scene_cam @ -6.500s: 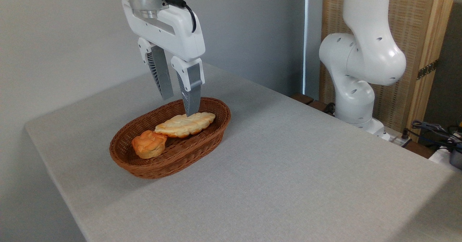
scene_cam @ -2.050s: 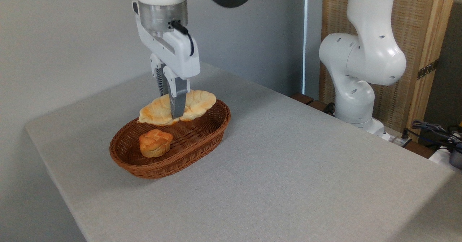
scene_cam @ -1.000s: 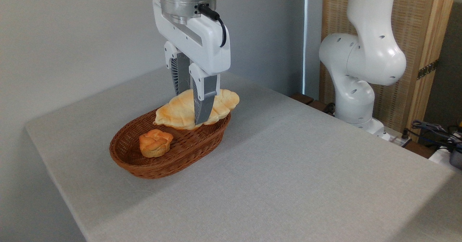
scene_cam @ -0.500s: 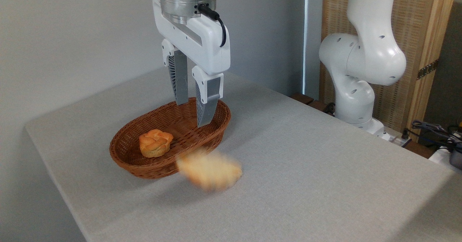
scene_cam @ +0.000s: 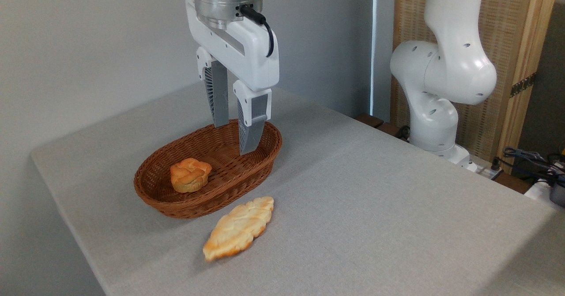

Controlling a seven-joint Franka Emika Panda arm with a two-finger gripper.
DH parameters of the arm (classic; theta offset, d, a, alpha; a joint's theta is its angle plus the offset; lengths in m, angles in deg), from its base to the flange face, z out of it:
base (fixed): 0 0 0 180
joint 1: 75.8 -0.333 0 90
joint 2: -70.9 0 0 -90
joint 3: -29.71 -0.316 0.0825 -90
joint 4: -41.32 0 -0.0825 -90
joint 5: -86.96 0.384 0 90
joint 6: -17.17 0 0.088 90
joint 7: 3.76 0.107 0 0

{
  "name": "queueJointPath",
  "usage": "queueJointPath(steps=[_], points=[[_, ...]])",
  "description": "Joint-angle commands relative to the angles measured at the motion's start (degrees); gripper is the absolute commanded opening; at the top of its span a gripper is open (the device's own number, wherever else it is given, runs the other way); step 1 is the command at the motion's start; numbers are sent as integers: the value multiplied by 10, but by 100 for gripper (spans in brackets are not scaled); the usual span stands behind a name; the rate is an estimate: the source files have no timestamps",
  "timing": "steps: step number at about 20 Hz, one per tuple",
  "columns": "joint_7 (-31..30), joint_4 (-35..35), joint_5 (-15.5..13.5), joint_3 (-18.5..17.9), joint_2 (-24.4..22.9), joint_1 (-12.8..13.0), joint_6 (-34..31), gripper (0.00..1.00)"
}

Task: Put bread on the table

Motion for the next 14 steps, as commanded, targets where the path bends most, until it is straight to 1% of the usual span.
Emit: queueJointPath(steps=[1, 3, 4, 5, 7, 8, 10, 12, 14], points=[[-53, 14, 13, 27, 5, 6, -17, 100], [-103, 14, 58, 49, 16, 6, -17, 100], [-120, 14, 72, 61, 19, 6, -17, 100], [-127, 14, 79, 70, 22, 6, -18, 100], [-134, 14, 81, 88, 31, 6, -30, 100], [-141, 15, 83, 89, 36, 6, -37, 100], [-143, 38, 89, 87, 42, 6, -42, 100], [-137, 74, 89, 81, 62, 5, -64, 100], [-134, 91, 85, 70, 71, 2, -73, 100]])
